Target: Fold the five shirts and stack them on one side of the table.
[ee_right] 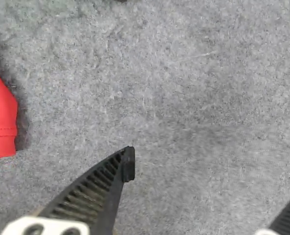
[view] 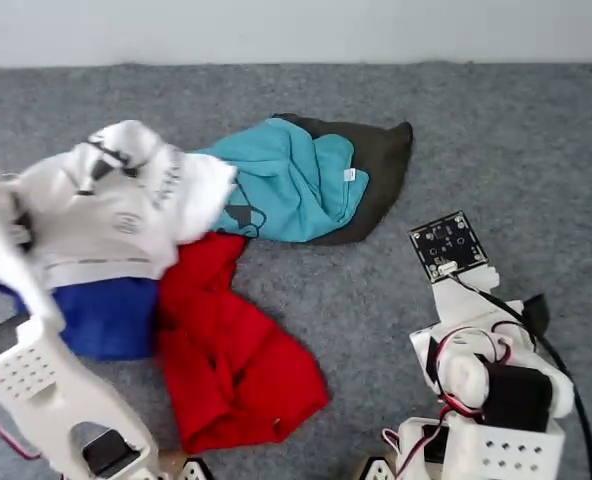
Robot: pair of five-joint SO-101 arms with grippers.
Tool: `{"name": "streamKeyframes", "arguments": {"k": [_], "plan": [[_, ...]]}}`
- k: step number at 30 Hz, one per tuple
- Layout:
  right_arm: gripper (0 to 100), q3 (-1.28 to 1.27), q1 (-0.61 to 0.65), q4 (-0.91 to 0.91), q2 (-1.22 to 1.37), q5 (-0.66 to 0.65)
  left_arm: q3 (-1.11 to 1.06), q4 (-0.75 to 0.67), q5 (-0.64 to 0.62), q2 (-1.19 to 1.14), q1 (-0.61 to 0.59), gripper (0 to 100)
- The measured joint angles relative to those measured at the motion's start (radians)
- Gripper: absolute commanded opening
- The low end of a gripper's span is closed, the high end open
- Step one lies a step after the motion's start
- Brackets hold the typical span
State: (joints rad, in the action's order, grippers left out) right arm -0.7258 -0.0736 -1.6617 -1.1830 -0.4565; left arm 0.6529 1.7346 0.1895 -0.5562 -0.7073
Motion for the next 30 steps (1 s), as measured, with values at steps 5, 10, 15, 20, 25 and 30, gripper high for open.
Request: {"name": "streamKeyframes", "arguments": {"k": [5,10,15,20,25,30], "plan": [[47.5,-0.114,0.0,0.075,0.005,0.0,0.098,0.0,0.0,0.0,-0.091,1],[47.5,-0.16,-0.002,0.133,0.006,0.0,0.14,0.0,-0.031,0.0,-0.12,1],[47.5,-0.166,0.0,0.141,0.006,0.002,0.143,0.0,-0.061,0.0,-0.124,2],[47.5,-0.166,-0.002,0.141,0.006,0.002,0.143,0.0,-0.064,0.0,-0.086,18],[47.5,-0.166,0.0,0.141,0.006,0.002,0.144,0.0,-0.064,-0.012,-0.037,31],[47.5,-0.166,0.0,0.141,0.006,0.002,0.157,-0.011,-0.064,-0.012,-0.066,38]]}}
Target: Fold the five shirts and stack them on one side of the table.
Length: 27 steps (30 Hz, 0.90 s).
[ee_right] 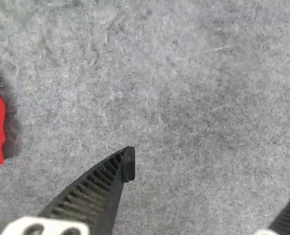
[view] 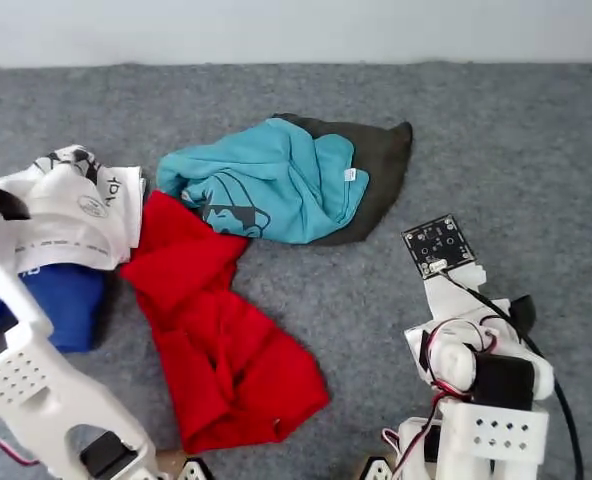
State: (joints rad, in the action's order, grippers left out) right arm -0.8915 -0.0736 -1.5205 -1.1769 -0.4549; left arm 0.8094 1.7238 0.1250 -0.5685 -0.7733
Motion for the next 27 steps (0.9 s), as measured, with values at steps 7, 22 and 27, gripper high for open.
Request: {"name": "streamKeyframes", "arguments": {"k": [7,22,27], "plan": [[47.5,0.0,0.0,0.0,0.0,0.0,0.055,0.009,0.023,0.0,-0.081,42],[47.5,0.0,0.0,0.0,0.0,0.0,-0.365,0.011,-0.029,0.204,0.621,42],[47.5,0.0,0.0,0.0,0.0,0.0,-0.388,-0.014,-0.038,0.121,0.763,42]]}}
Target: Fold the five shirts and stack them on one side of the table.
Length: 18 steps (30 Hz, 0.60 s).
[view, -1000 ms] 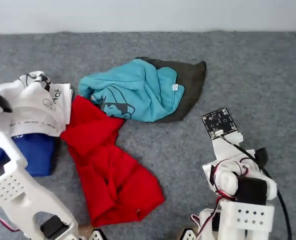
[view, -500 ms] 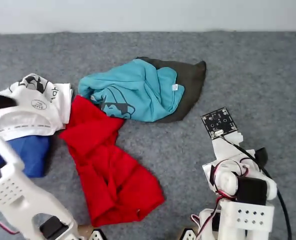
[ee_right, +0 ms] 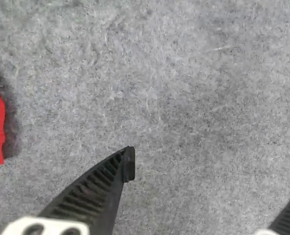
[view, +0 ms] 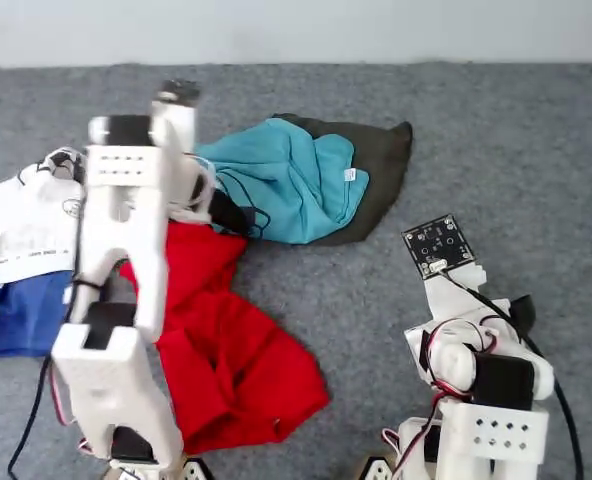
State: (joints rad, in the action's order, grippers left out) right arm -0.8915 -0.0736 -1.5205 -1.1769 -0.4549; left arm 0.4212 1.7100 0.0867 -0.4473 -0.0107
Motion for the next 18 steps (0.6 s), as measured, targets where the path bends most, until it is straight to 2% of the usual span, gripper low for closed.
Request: {"name": "streamKeyframes", "arguments": {"k": [6,15,18], "plan": [[47.5,-0.021,0.0,0.0,0.0,0.0,0.094,-0.123,-0.118,-0.196,-0.002,42],[47.5,-0.025,0.0,0.0,0.0,0.0,0.45,-0.141,-0.304,-0.543,0.072,42],[47.5,-0.025,0.0,0.0,0.0,0.0,0.562,-0.141,-0.361,-0.647,0.104,37]]}}
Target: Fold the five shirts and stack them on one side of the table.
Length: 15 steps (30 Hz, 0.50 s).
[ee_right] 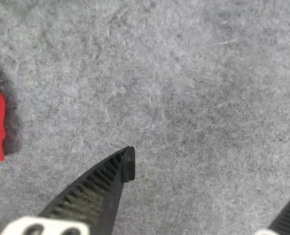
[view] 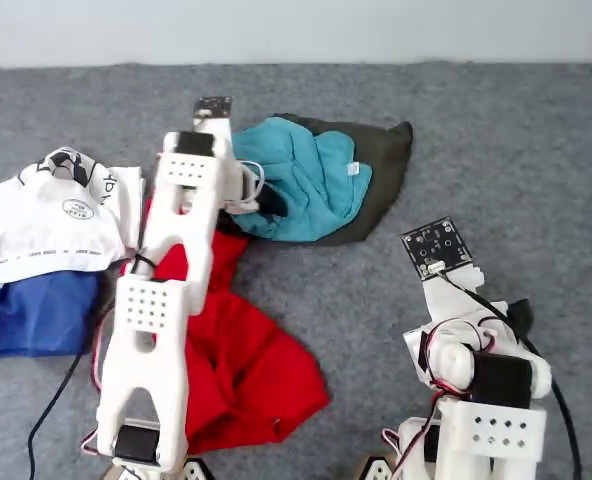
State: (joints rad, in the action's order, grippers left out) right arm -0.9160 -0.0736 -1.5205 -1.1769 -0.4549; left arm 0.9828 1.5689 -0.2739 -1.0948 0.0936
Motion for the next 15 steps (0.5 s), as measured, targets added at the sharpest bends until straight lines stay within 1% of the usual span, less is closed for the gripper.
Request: {"name": "streamKeyframes", "arguments": {"k": [3,8,11,15], "plan": [[47.5,0.0,0.0,0.0,0.0,0.0,0.106,0.0,-0.037,-0.063,0.02,26],[47.5,0.0,0.0,0.0,0.0,0.0,0.273,0.0,-0.046,-0.14,0.064,1],[47.5,0.0,0.0,0.0,0.0,0.0,0.361,-0.005,-0.044,-0.189,0.081,1],[47.5,0.0,0.0,0.0,0.0,0.0,0.476,0.014,0.049,-0.227,0.075,1]]}}
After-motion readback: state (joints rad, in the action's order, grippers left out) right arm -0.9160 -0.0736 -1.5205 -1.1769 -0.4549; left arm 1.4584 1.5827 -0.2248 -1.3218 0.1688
